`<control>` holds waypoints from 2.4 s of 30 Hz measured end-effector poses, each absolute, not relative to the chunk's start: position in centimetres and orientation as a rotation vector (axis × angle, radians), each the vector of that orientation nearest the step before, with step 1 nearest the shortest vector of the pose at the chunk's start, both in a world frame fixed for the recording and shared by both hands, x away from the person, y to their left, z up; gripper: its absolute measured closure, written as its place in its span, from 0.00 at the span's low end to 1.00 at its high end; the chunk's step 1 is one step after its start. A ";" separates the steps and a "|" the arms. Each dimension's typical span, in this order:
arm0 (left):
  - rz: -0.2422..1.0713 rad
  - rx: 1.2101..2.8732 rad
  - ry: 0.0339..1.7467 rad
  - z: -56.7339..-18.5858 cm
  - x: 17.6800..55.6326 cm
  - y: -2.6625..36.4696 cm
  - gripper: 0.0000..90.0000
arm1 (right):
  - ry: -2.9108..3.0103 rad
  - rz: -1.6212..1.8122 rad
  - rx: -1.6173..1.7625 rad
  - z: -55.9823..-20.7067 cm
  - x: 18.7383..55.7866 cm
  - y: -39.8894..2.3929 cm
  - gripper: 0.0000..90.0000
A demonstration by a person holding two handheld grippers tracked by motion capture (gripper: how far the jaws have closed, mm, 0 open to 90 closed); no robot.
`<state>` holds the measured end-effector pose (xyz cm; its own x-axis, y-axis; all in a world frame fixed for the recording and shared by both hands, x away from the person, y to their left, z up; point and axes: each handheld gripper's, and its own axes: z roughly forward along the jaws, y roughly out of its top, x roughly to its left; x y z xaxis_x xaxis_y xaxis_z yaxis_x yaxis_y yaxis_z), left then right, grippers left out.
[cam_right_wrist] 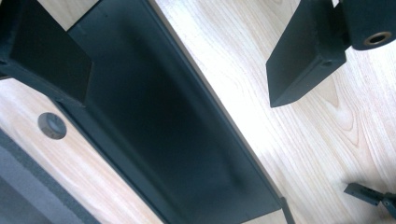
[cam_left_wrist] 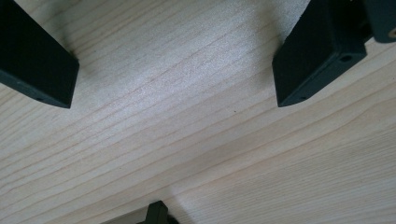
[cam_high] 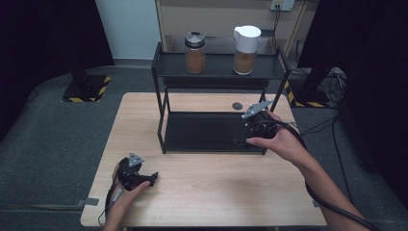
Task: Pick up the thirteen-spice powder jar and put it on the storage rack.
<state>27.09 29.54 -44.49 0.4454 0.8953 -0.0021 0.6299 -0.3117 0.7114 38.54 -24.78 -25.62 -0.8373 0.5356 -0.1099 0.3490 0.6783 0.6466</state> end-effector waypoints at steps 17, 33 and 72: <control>0.529 2.053 1.273 -44.5 27.1 29.5 0.00 | 2.641 0.904 0.747 -28.6 38.5 -25.3 0.09; 0.531 2.052 1.275 -44.5 27.1 29.5 0.00 | 2.664 0.903 0.790 -31.7 38.2 -26.2 0.09; 0.537 2.051 1.280 -44.5 26.9 29.4 0.00 | 2.686 0.974 0.904 -37.8 37.1 -28.7 0.09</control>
